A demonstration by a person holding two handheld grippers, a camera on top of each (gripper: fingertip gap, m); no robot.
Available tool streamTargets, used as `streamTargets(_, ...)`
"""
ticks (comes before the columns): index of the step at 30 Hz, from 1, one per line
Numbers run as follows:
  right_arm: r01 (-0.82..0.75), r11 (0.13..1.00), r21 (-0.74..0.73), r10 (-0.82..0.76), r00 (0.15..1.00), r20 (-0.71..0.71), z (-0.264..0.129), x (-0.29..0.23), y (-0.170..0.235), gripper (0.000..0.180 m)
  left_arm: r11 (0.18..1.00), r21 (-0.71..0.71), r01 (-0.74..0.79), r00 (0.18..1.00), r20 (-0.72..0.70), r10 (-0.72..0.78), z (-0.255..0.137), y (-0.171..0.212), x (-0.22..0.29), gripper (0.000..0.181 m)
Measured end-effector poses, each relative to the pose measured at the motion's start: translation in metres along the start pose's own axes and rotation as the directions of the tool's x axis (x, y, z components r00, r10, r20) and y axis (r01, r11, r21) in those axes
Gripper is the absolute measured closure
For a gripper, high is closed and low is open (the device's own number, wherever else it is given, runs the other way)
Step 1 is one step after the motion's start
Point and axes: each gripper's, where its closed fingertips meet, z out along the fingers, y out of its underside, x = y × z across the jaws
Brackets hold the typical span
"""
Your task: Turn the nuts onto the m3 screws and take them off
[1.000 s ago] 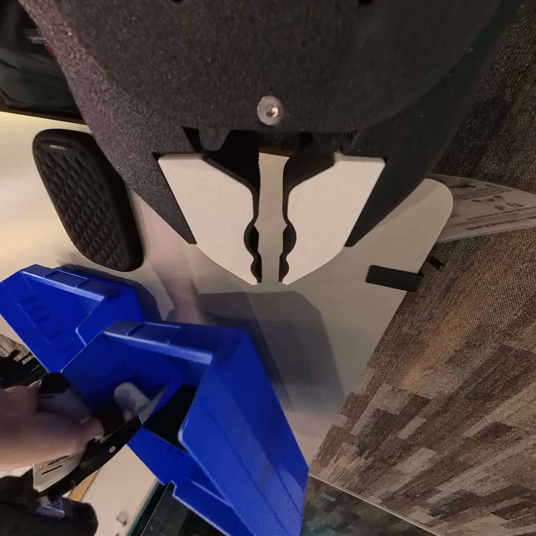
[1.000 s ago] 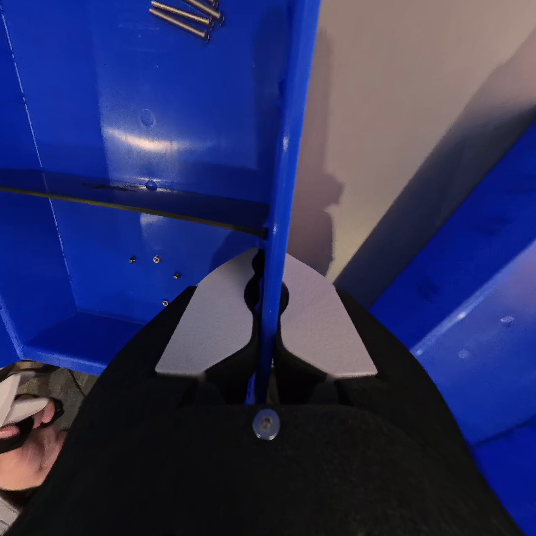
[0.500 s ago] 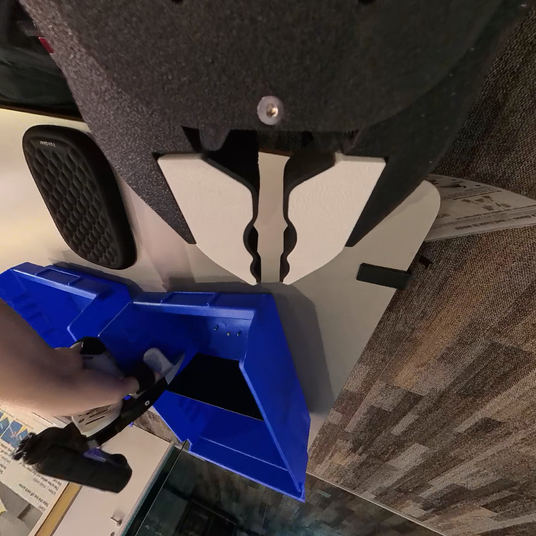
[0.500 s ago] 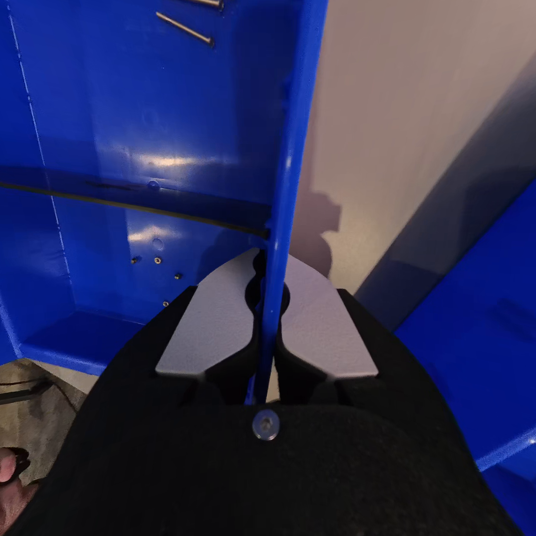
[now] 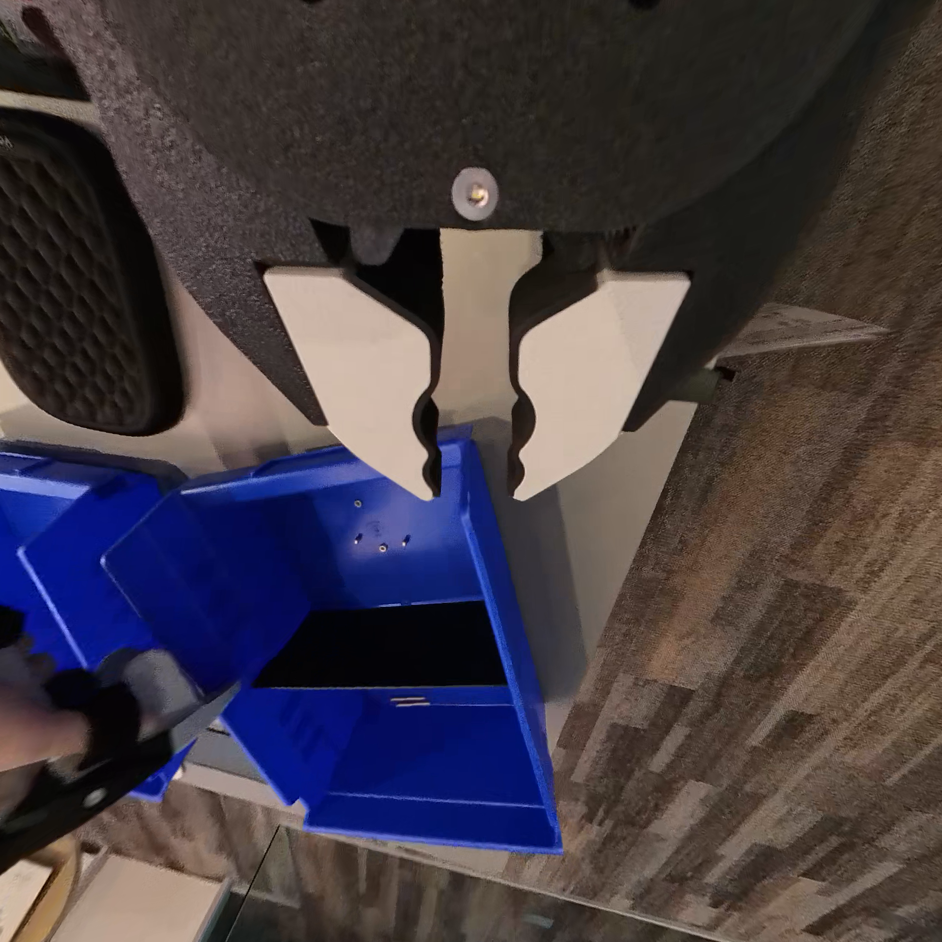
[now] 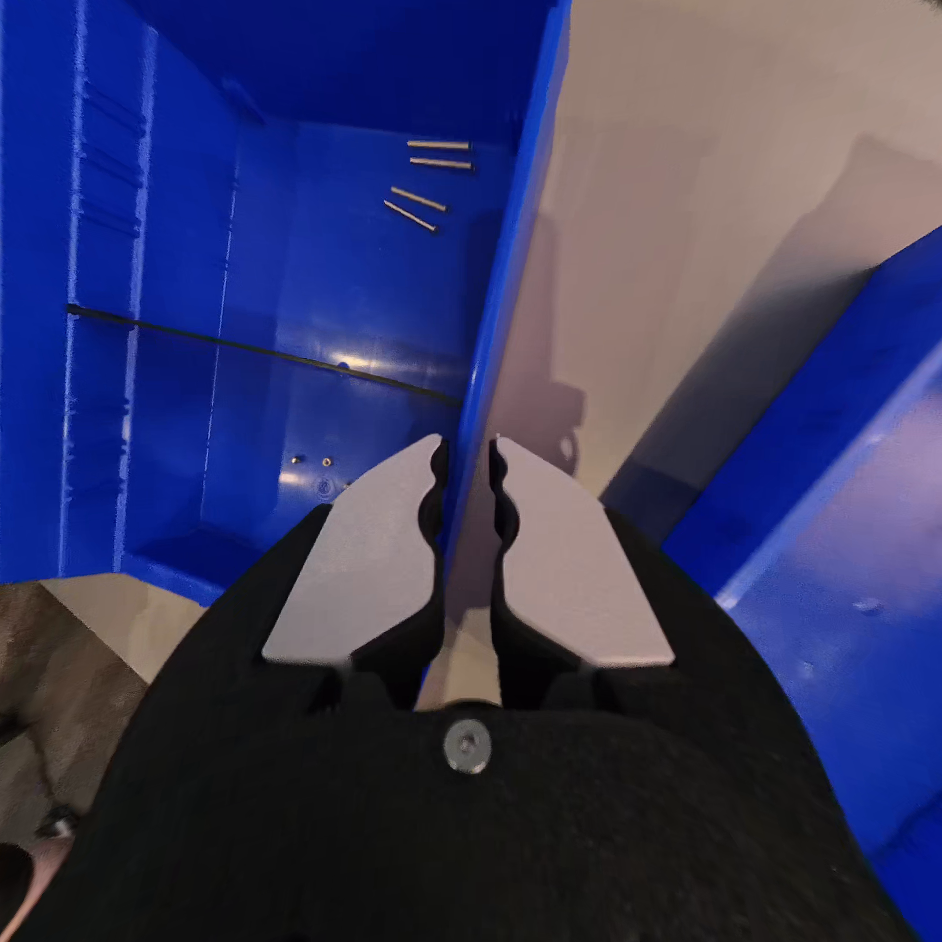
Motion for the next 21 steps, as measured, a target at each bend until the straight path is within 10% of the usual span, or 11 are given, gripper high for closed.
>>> streamTargets(8,0.225,0.947,0.23,-0.178,0.962,-0.209,-0.096,0.059,-0.028,0.172,0.997,-0.068,-0.043,0.997,0.069,0.047,0.04,-0.007,0.009,0.144)
streamTargets(13,0.047,0.99,0.132,-0.015,0.973,-0.231,-0.136,0.155,0.028,0.127,0.98,-0.182,-0.085,0.988,0.109,0.105,0.067,0.004,0.005,0.141)
streamTargets(21,-0.117,0.989,0.092,0.139,0.945,-0.297,-0.135,0.25,0.127,0.12,0.946,-0.271,-0.178,0.971,0.109,0.214,0.099,0.013,-0.014,0.17)
